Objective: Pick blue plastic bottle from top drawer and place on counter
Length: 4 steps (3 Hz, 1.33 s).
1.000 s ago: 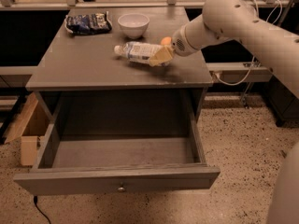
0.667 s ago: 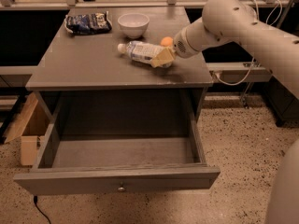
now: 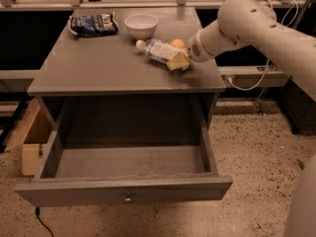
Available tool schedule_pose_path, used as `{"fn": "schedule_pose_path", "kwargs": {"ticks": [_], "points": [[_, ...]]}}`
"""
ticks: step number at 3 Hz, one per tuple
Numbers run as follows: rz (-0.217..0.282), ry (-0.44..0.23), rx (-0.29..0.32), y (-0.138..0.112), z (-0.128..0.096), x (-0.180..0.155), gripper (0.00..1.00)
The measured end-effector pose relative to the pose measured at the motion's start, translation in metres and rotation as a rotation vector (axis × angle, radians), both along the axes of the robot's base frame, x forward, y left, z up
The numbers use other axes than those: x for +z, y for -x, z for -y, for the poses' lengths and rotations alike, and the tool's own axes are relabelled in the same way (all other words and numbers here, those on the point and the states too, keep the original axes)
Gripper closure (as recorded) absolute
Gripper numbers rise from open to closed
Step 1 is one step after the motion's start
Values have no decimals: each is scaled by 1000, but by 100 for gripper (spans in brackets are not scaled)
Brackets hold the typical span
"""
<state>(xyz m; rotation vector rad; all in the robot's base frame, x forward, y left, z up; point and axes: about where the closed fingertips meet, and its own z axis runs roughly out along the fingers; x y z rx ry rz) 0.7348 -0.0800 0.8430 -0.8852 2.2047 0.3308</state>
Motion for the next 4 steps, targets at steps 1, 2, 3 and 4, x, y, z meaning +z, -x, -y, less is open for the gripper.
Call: {"fn": "schedule_pose_path", "kwargs": {"ticks": [1, 2, 3, 4], "points": [[1, 1, -3, 1, 3, 1, 0], [12, 7, -5, 6, 9, 10, 0], [42, 16, -21, 13, 20, 25, 0], [99, 11, -67, 31, 42, 50, 0]]}}
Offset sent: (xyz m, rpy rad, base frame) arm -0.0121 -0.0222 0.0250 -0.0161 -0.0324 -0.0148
